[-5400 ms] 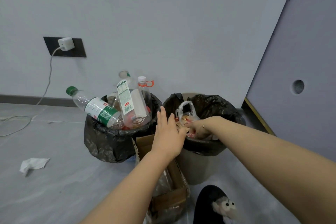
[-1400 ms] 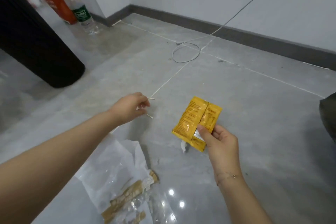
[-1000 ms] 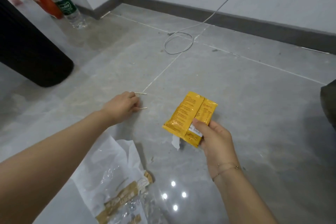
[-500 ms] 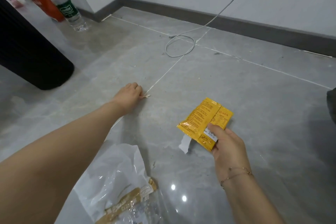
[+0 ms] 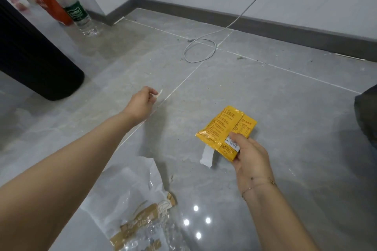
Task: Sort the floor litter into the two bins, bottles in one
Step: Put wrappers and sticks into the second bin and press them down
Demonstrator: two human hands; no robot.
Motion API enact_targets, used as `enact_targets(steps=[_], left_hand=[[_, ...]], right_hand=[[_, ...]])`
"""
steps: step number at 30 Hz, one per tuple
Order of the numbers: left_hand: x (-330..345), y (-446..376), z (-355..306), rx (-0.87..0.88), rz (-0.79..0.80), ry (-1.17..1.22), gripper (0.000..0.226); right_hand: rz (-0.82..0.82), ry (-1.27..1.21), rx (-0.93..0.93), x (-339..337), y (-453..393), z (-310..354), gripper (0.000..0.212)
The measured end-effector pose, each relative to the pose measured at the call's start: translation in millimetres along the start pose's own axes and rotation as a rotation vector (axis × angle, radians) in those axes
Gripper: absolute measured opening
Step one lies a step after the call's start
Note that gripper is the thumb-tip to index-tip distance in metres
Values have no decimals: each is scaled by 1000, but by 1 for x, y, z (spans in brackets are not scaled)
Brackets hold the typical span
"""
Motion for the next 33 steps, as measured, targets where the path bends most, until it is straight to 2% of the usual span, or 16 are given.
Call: enact_targets(steps=[2,4,7,10,15,23,29,33], left_hand=[[-16,24,-33,2,27,168,16],[-28,57,-70,11,130,346,19],[-32,111,-117,-17,287,660,22],[-35,172,-173,35,348,839,19],[-31,261,-253,184,453,831,14],[-27,367,-396,411,577,873,11],[-2,418,-498,463,616,890,6],[25,436,-561,501,594,825,11]], right_hand=[[-29,-29,-15,-3,3,9,12],[-53,-43,-68,-7,15,28,14],[-71,24,-231,-18,43,61,14],[-113,77,-394,-47,98,93,14],[-133,84,-553,-109,190,131,17],[-297,114,-835,-220,299,233,18],[-397,180,-926,-309,338,313,12],[-520,190,-865,-391,348,359,3]])
Point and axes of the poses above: each hand's wrist, its own y-axis away from the middle knuckle, its own x-axis out of the palm, z = x × y, the point moved 6 cm from there along -y, towards the middle knuckle, and after that the axes turned 2 degrees about -z, right-handed, at the moved point
